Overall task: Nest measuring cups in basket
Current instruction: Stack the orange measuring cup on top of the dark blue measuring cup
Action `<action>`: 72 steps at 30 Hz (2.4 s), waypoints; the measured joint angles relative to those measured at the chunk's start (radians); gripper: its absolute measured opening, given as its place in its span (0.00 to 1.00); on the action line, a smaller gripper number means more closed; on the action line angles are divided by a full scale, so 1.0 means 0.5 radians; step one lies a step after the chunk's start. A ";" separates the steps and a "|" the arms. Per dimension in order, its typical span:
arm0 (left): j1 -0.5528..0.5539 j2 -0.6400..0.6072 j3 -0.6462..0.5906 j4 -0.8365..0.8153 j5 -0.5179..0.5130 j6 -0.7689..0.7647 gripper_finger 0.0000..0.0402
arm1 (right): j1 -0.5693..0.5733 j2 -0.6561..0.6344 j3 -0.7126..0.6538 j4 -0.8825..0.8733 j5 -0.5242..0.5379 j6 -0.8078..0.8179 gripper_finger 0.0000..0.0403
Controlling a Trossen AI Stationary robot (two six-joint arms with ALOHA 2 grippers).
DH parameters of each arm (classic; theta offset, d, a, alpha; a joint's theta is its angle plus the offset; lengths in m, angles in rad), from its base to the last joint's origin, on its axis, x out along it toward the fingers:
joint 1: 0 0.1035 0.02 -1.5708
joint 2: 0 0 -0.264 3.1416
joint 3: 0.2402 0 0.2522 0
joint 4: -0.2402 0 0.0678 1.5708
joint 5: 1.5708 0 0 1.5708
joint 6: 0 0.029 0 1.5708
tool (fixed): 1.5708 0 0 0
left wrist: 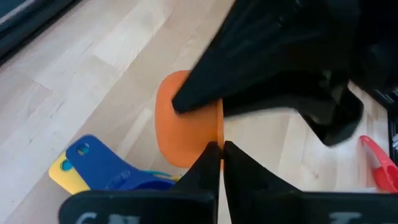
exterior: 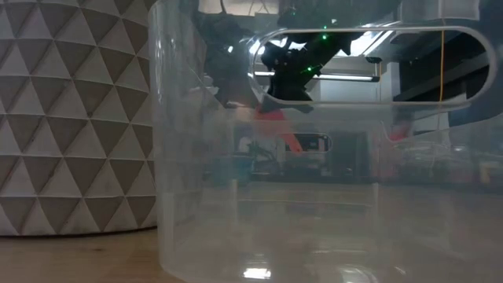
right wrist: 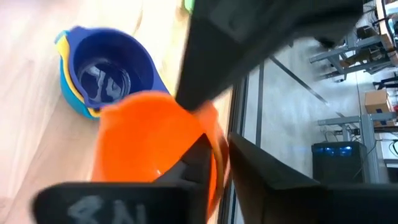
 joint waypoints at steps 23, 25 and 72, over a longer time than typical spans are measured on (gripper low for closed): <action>0.001 0.000 0.000 -0.003 -0.120 -0.006 0.00 | 0.001 -0.238 0.000 -0.169 0.023 -0.060 0.30; -0.003 0.000 0.000 -0.002 -0.158 -0.003 0.00 | 0.001 -0.319 0.000 -0.243 0.023 -0.049 0.30; -0.131 -0.131 0.003 0.964 -0.256 0.160 0.00 | -1.042 -1.943 -0.944 -0.294 -0.912 1.872 0.30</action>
